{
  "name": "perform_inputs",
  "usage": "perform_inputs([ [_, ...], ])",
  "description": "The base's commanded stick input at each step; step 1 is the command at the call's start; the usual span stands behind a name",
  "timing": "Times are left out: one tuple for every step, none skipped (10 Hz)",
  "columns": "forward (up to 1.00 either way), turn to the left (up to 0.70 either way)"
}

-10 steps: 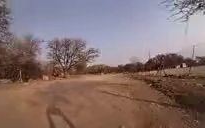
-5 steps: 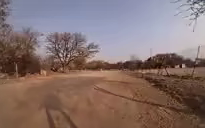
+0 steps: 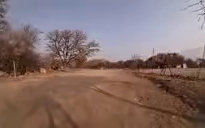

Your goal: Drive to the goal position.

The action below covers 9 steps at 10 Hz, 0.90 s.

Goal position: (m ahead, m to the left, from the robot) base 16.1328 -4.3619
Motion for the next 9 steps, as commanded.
perform_inputs([
  [0.7,0.0],
  [0.7,0.0],
  [0.7,0.0],
  [0.7,0.0],
  [0.7,0.0],
  [0.7,0.0],
  [0.7,0.0],
  [0.7,0.0],
  [0.7,0.0],
])
